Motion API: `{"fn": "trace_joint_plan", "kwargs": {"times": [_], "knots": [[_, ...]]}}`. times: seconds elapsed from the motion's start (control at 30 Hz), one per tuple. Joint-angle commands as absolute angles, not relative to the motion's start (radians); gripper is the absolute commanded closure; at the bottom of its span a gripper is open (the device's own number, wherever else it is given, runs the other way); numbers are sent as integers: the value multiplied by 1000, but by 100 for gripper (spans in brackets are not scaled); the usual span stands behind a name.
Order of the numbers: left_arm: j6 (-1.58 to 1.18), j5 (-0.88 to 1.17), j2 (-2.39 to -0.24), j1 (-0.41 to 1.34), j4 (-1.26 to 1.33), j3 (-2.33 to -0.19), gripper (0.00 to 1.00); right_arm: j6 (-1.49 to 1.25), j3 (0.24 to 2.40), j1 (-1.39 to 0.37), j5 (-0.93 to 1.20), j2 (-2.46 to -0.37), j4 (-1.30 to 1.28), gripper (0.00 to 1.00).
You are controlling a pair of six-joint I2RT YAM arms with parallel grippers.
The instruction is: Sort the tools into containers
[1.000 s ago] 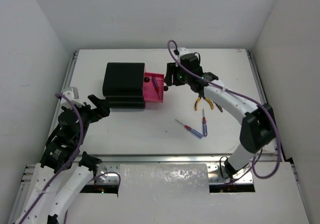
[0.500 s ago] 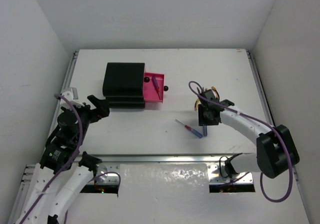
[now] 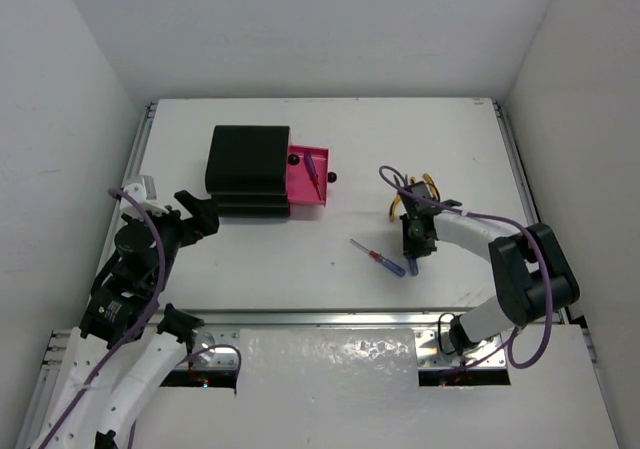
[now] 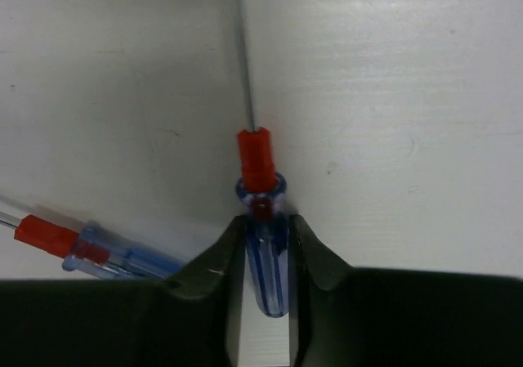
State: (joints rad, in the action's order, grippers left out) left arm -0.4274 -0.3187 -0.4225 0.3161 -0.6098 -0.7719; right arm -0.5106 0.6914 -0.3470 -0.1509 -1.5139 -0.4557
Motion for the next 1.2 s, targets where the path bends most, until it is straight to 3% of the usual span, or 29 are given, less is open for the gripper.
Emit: {"fn": "trace_joint_plan", "kwargs": {"times": [0.0, 0.07, 0.13, 0.33, 0.6, 0.87, 1.17], "knots": [[-426, -324, -416, 327, -568, -775, 11, -502, 712, -341, -141, -1505, -425, 82], [-426, -322, -417, 327, -568, -775, 11, -502, 716, -347, -181, -1449, -448, 89], [-426, -322, -417, 325, -568, -775, 11, -502, 712, -366, -193, -1341, -449, 90], [-426, -322, -428, 327, -568, -776, 11, -450, 752, -393, 47, -1206, -243, 92], [-429, -331, -443, 327, -572, -778, 11, -445, 1104, -451, 259, -1529, -63, 91], [-431, -341, -443, 327, -574, -776, 11, -431, 1596, -506, 268, -1936, -221, 90], [-423, -321, -446, 327, -565, -776, 11, -422, 1681, -546, 219, -2043, -264, 86]]}}
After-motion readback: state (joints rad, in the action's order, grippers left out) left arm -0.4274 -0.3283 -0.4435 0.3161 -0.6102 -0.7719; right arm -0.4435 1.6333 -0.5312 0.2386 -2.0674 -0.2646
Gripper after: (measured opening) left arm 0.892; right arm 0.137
